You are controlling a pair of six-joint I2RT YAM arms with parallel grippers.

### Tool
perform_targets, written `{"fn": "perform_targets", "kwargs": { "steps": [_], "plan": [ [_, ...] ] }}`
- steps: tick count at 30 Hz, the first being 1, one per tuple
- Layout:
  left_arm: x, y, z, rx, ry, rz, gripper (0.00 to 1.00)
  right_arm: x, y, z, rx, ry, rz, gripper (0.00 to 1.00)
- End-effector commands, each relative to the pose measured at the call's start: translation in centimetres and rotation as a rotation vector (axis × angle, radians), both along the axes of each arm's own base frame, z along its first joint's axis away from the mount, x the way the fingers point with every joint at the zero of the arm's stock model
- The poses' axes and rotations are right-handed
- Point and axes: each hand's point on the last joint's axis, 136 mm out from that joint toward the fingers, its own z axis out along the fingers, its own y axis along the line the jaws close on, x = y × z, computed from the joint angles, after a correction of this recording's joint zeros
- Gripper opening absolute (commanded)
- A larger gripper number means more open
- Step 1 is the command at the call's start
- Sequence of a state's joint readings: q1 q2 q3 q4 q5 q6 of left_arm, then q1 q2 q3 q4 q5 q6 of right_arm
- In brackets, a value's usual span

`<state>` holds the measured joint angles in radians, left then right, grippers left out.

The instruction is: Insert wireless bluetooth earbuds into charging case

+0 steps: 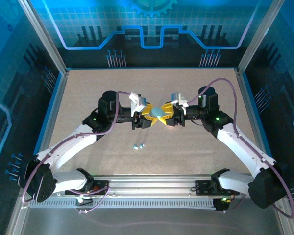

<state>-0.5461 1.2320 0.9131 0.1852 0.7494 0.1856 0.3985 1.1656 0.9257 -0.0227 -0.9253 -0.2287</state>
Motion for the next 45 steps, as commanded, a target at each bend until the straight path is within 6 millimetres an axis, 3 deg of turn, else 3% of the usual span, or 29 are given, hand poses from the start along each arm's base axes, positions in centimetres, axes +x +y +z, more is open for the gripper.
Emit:
{"fn": "perform_targets", "kwargs": {
  "steps": [1, 16, 24, 29, 38, 45],
  "plan": [
    [-0.8, -0.5, 1.8, -0.034, -0.029, -0.055, 0.47, 0.1, 0.1, 0.6, 0.011, -0.041, 0.004, 0.39],
    [-1.0, -0.8, 1.4, -0.022, -0.001, -0.082, 0.50, -0.1, 0.5, 0.6, 0.010, -0.051, 0.020, 0.39],
    [-1.0, -0.8, 0.9, -0.002, 0.004, -0.083, 0.41, -0.1, 0.7, 0.8, 0.015, -0.052, 0.019, 0.40],
    [-0.9, -0.6, 0.5, 0.018, -0.005, -0.072, 0.35, 0.4, 0.3, 1.4, 0.030, -0.013, -0.011, 0.47],
    [-1.1, -0.5, 0.2, 0.032, -0.016, -0.074, 0.33, 3.2, -1.6, 1.4, 0.045, 0.064, -0.179, 0.59],
    [-1.1, -0.5, 0.4, 0.027, -0.010, -0.078, 0.33, 4.5, -2.4, 1.2, 0.036, 0.045, -0.279, 0.60]
  ]
}}
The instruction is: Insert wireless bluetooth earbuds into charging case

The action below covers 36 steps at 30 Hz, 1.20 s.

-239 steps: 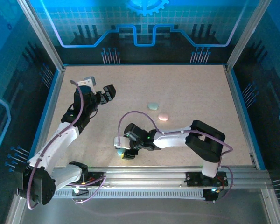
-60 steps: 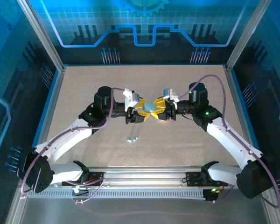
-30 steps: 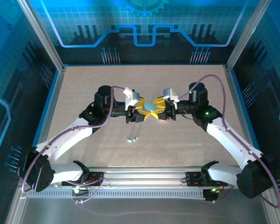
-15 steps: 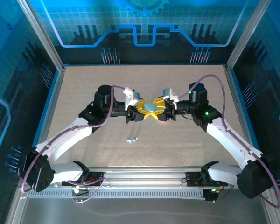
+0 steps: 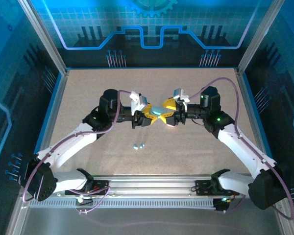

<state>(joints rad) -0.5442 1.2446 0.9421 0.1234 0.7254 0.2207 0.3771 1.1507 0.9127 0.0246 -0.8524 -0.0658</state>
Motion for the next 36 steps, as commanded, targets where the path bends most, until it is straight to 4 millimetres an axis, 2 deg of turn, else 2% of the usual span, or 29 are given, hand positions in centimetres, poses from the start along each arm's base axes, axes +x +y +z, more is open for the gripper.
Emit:
{"fn": "perform_targets", "kwargs": {
  "steps": [1, 8, 11, 15, 18, 21, 28, 36],
  "plan": [
    [-1.7, -0.6, 0.8, -0.009, -0.011, -0.100, 0.33, 3.0, -1.7, 0.9, 0.002, -0.060, -0.179, 0.60],
    [-1.7, -0.7, 0.7, -0.008, -0.002, -0.099, 0.33, 3.5, -2.0, 1.7, 0.021, -0.079, -0.210, 0.58],
    [-1.6, -0.7, 0.9, -0.020, -0.001, -0.096, 0.33, 2.8, -1.6, 1.7, 0.015, -0.078, -0.157, 0.57],
    [-1.4, -0.9, 1.1, -0.043, 0.002, -0.093, 0.34, 1.0, -0.4, 1.6, 0.010, -0.066, -0.029, 0.57],
    [-1.1, -1.0, 1.3, -0.063, 0.005, -0.089, 0.33, 0.6, 0.3, 1.2, -0.026, -0.054, 0.011, 0.56],
    [-1.2, -1.1, 1.2, -0.065, 0.013, -0.096, 0.34, 0.6, 0.7, 1.1, -0.038, -0.052, 0.028, 0.50],
    [-1.2, -1.0, 0.9, -0.043, 0.014, -0.090, 0.34, 1.0, 0.7, 2.3, -0.022, -0.099, 0.001, 0.41],
    [-0.4, -1.0, 0.6, -0.035, 0.049, -0.056, 0.38, 0.6, 0.6, 3.0, -0.016, -0.125, 0.009, 0.19]
  ]
}}
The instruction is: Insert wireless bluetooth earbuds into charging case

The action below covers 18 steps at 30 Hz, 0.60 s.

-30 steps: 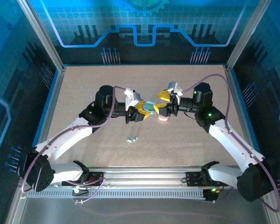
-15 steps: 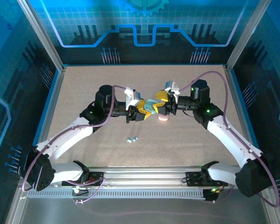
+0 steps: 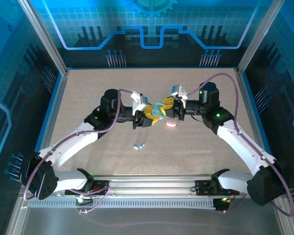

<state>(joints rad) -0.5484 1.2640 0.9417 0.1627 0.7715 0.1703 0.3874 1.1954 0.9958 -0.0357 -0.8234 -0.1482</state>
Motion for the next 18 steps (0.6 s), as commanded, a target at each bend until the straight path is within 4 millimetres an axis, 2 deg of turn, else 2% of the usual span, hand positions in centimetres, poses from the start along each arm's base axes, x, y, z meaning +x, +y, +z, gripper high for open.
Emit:
{"fn": "perform_targets", "kwargs": {
  "steps": [1, 6, 9, 18],
  "plan": [
    [0.17, -0.56, 0.32, 0.000, 0.029, -0.010, 0.39, -0.41, 0.10, 2.02, 0.015, -0.067, 0.008, 0.17],
    [0.42, -1.03, 0.31, -0.006, 0.088, -0.024, 0.51, -0.25, 0.01, 1.92, 0.012, -0.083, -0.011, 0.15],
    [0.46, -1.15, 0.40, -0.013, 0.094, -0.029, 0.54, -0.14, 0.01, 1.77, 0.009, -0.087, -0.024, 0.15],
    [0.18, -1.20, 0.63, -0.018, 0.081, -0.041, 0.54, -0.22, 0.18, 1.69, 0.008, -0.093, -0.026, 0.16]
  ]
}}
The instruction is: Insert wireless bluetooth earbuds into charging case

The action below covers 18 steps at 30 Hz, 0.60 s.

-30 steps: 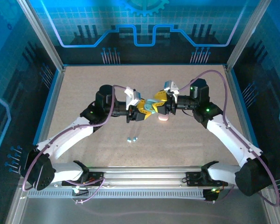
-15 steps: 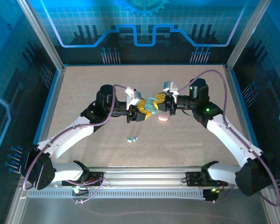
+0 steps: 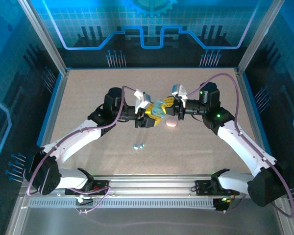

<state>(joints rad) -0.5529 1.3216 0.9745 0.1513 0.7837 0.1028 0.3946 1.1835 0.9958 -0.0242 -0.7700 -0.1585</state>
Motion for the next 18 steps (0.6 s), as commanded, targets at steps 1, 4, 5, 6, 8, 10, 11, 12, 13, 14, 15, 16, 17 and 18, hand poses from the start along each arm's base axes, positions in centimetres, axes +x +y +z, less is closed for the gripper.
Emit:
{"fn": "perform_targets", "kwargs": {
  "steps": [1, 4, 5, 6, 8, 10, 11, 12, 13, 14, 15, 16, 17, 18],
  "plan": [
    [-0.60, -0.44, 1.54, -0.029, -0.021, -0.037, 0.53, -0.76, 0.37, 1.31, 0.014, -0.056, 0.018, 0.16],
    [-0.76, -0.48, 1.77, -0.037, -0.032, -0.042, 0.52, -0.82, 0.42, 1.16, 0.010, -0.055, 0.019, 0.16],
    [-0.74, -0.46, 1.81, -0.038, -0.034, -0.040, 0.52, -0.87, 0.44, 1.24, 0.010, -0.058, 0.019, 0.16],
    [-0.75, -0.46, 1.73, -0.037, -0.035, -0.041, 0.52, -0.84, 0.42, 1.17, 0.008, -0.058, 0.018, 0.17],
    [-0.81, -0.47, 1.83, -0.039, -0.037, -0.040, 0.52, -0.97, 0.47, 1.20, 0.006, -0.060, 0.021, 0.17],
    [-0.90, -0.45, 1.80, -0.038, -0.038, -0.044, 0.47, -1.00, 0.49, 1.21, 0.006, -0.060, 0.021, 0.17],
    [-0.96, -0.45, 1.81, -0.037, -0.038, -0.045, 0.47, -0.99, 0.44, 1.28, 0.007, -0.061, 0.018, 0.17],
    [-1.01, -0.44, 1.77, -0.035, -0.038, -0.045, 0.46, -0.99, 0.45, 1.26, 0.007, -0.061, 0.019, 0.17],
    [-1.03, -0.40, 1.75, -0.033, -0.040, -0.045, 0.45, -1.01, 0.47, 1.27, 0.007, -0.062, 0.019, 0.17],
    [-1.09, -0.37, 1.78, -0.032, -0.044, -0.046, 0.44, -1.05, 0.52, 1.28, 0.007, -0.063, 0.021, 0.18],
    [-1.16, -0.33, 1.76, -0.030, -0.048, -0.047, 0.43, -1.07, 0.52, 1.33, 0.008, -0.062, 0.022, 0.18],
    [-1.18, -0.30, 1.71, -0.028, -0.052, -0.046, 0.42, -1.09, 0.51, 1.37, 0.009, -0.062, 0.021, 0.18],
    [-1.19, -0.21, 1.62, -0.022, -0.058, -0.045, 0.41, -1.10, 0.50, 1.41, 0.009, -0.063, 0.021, 0.19],
    [-1.23, -0.16, 1.51, -0.017, -0.061, -0.045, 0.40, -1.07, 0.47, 1.41, 0.008, -0.061, 0.017, 0.20]
  ]
}}
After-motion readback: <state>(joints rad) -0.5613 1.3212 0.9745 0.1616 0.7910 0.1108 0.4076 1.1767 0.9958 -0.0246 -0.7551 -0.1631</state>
